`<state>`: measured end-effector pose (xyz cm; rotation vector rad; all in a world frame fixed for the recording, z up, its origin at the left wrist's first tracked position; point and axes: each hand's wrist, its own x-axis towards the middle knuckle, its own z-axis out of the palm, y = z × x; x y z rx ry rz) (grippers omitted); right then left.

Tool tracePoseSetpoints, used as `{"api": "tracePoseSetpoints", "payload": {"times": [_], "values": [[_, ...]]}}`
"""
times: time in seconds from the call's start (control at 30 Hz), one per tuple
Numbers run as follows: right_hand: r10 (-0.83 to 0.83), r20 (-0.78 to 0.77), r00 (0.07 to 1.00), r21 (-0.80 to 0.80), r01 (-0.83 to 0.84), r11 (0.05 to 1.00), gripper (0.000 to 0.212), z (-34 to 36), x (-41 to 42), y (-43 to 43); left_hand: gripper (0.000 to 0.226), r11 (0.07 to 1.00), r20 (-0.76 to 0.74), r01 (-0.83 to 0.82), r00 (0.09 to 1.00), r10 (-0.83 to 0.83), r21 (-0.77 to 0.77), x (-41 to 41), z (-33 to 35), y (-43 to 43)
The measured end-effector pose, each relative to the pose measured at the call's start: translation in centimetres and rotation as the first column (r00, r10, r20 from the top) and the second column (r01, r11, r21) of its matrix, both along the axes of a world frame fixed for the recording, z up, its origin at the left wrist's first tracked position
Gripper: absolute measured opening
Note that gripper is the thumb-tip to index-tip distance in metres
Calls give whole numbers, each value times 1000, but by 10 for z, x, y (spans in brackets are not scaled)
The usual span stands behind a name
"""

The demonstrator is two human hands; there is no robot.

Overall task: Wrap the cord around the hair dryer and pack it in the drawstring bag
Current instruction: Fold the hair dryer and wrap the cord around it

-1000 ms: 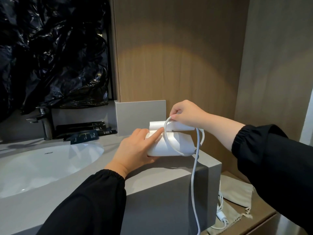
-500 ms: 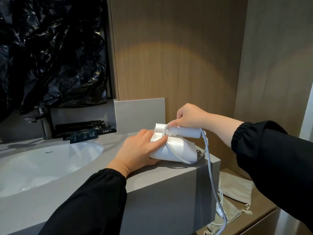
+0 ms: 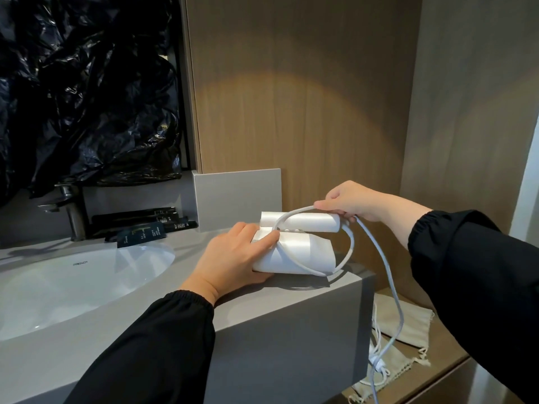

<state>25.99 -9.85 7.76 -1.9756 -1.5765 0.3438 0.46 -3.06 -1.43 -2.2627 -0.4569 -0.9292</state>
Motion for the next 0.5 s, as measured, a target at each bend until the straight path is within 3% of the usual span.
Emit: {"api": "tracePoseSetpoints", "payload": {"times": [0.1,0.17,0.37,0.5], "values": [[106,-320,941,-30,-121,992,24,2,17,-9,67,1000,1,-7,1000,7,-17,-2,0,1],[156,-410,899,-36,-186,982,28,1,28,-12,62,999,-1,3,1000,-3,-52,-1,0,0],[43,-339,940,74,-19,997,15,-8,22,-6,70,998,-10,62,998,-62,-16,2,0,1],[-28,-335,942,82,59,995,21,-12,19,0,69,995,39,96,995,-97,14,1,0,1]]}}
